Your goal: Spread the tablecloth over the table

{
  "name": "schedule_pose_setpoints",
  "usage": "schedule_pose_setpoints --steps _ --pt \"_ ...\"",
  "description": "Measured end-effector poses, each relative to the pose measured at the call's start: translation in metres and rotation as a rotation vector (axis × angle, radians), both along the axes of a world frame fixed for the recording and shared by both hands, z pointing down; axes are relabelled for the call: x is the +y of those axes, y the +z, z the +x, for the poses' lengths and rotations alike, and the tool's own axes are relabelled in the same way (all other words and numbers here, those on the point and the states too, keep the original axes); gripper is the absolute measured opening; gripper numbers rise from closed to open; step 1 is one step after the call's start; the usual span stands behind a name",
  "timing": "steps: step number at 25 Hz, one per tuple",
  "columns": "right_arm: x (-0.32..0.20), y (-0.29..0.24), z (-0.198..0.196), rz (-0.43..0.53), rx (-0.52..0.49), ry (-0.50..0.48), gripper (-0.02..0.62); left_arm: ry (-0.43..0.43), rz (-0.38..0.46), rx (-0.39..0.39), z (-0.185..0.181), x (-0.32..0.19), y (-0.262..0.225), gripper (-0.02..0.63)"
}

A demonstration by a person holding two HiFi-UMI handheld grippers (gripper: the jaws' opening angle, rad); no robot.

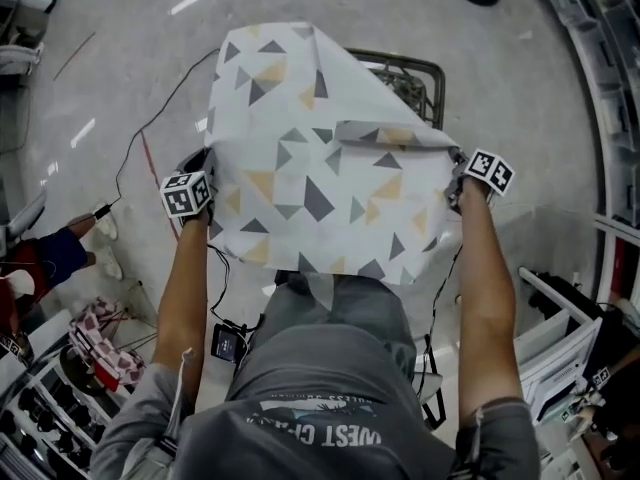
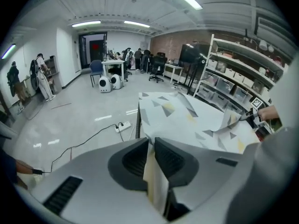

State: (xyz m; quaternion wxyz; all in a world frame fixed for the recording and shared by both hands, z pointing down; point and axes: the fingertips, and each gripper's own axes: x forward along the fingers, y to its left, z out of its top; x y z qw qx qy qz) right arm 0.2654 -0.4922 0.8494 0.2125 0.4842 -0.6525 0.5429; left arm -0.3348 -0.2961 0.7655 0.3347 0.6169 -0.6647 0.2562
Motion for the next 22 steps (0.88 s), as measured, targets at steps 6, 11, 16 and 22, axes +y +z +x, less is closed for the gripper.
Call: schedule_pose_setpoints --steps 6,11,16,22 --pt "0.012 -0.002 0.008 0.101 0.462 -0.513 0.285 0.000 -0.104 -0.022 -0.010 0.010 0.037 0.044" --pt "0.020 -0.045 -0.056 0.548 0.988 -1.401 0.397 0.010 -0.131 -0.040 -0.011 0.012 0.043 0.044" --pt "0.039 -0.038 -0.137 0.557 0.808 -1.853 0.354 0.005 -0.143 -0.050 -0.012 0.014 0.049 0.043" --pt "-0.007 -0.045 -0.135 0.419 0.574 -1.548 0.054 0.017 -0.164 -0.058 -0.012 0.015 0.053 0.043"
